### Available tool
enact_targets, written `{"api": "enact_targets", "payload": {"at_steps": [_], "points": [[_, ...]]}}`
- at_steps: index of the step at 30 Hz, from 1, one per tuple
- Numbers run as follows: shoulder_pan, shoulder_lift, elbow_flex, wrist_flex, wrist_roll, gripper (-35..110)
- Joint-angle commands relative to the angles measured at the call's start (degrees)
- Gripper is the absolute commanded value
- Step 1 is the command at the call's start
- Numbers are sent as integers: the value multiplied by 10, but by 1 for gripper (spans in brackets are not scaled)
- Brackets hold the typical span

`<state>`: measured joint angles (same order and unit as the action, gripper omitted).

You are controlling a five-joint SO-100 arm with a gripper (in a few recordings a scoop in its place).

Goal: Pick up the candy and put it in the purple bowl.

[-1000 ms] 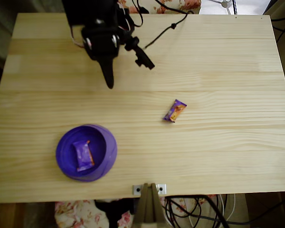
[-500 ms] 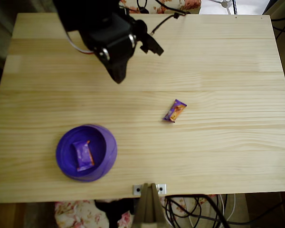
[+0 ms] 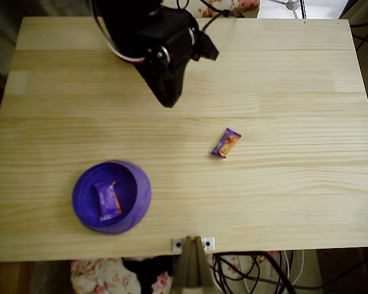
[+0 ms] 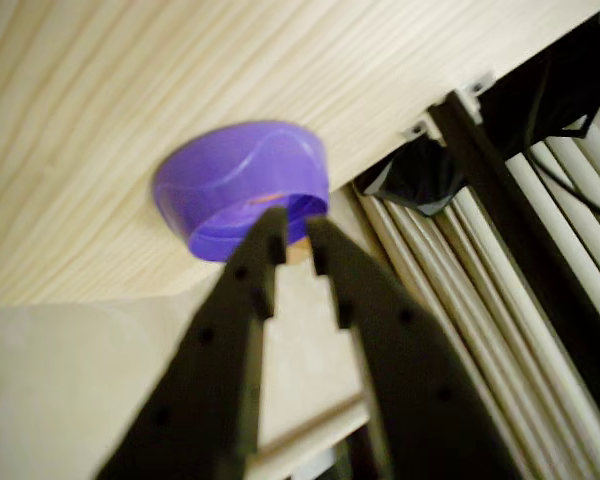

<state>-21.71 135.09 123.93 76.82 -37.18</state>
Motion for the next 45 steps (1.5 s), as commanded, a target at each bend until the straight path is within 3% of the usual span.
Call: {"api": "enact_targets", "payload": {"at_steps": [1,9,14,17,27,34,45], "points": [[4,11,-67,10,35,0],[-36,-123,-156,76,0,2],[-76,-169,-170,68,2,6],[-96,-185,-157,50,5,26],[-135,-243,-151,-23,32,33],[-167,-340,-221,-44,75,33],[-151,-487,-363,8,89,29]]}}
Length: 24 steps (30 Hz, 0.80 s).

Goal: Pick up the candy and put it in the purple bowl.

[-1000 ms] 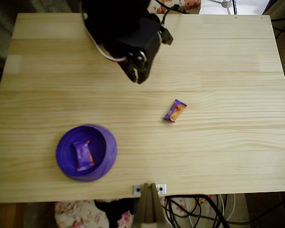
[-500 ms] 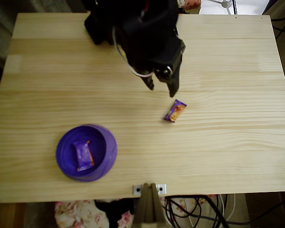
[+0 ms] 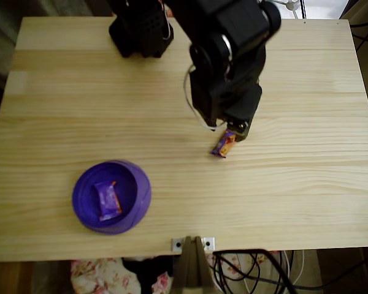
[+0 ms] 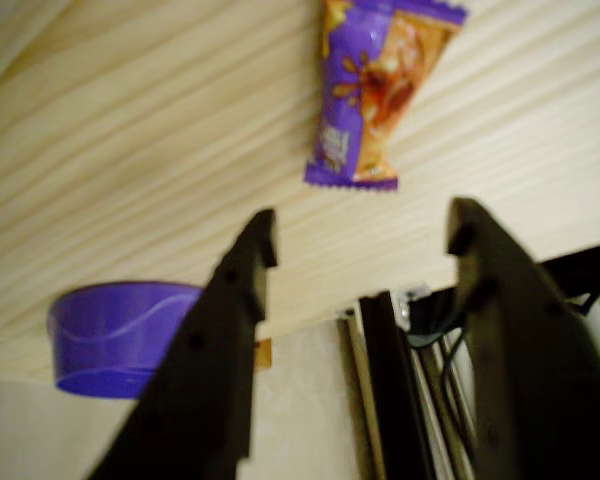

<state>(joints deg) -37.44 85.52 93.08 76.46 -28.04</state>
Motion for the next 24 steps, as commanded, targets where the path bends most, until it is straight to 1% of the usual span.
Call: {"api": "enact_targets", "payload": {"at_steps": [1,10,24], "points": [[10,4,-59,13,-2,29],[23,-48,-87,11,24,28],[4,-69,-62,-33,60,25]]}}
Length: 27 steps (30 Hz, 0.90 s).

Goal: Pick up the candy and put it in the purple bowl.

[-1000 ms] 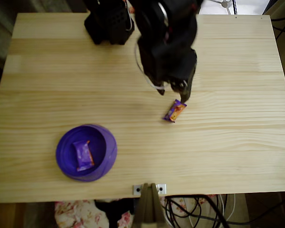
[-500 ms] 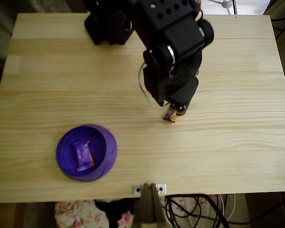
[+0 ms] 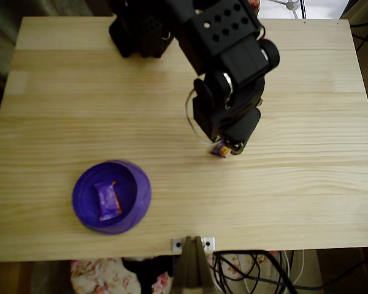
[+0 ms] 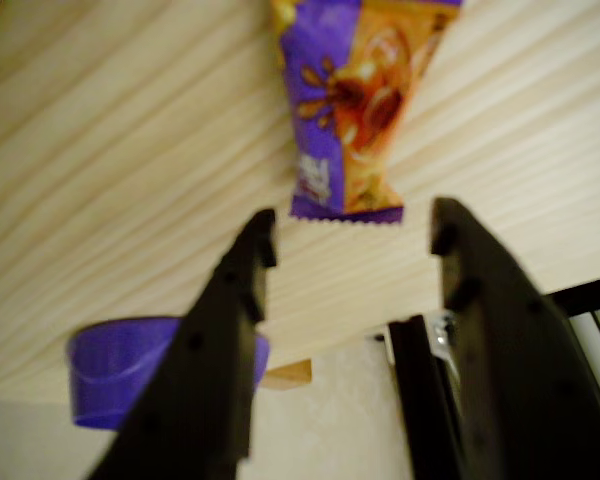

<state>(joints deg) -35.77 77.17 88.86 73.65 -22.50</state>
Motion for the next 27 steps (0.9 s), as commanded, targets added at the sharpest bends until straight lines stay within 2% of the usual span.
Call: {"api": "enact_targets", "payload": {"at_steps": [1,17,27], "points": [[-15,13,-18,-10,7,25],[-38,13,39,-52,41,25],[-33,19,79,-83,41,20]]}}
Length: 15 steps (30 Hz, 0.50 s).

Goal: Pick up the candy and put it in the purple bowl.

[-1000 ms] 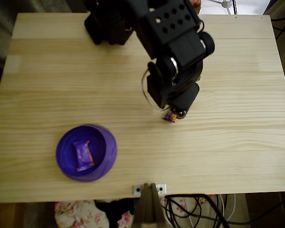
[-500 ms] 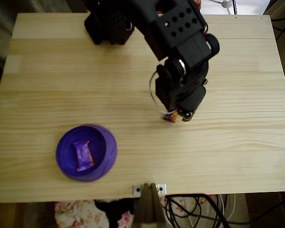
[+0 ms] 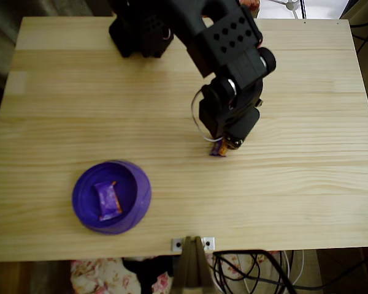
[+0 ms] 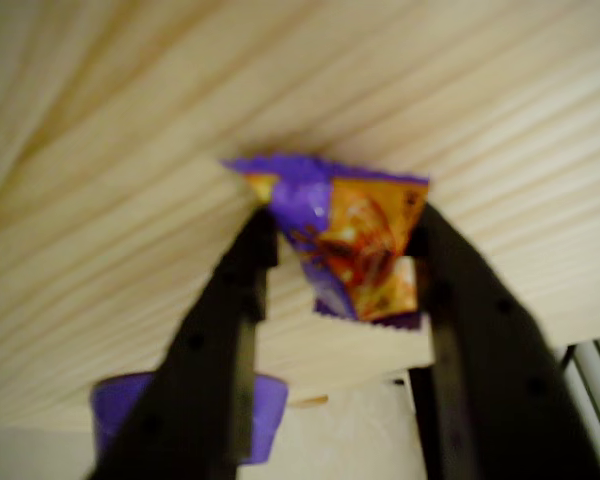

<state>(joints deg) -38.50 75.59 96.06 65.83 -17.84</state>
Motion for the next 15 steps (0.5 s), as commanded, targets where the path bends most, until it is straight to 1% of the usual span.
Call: {"api": "enact_targets", "payload": {"at_steps": [1,8,15], "points": [[-5,35,9,-6,-7,19],[7,43,8,-4,-26,10],[14,66,17,-2,-39,3]]}}
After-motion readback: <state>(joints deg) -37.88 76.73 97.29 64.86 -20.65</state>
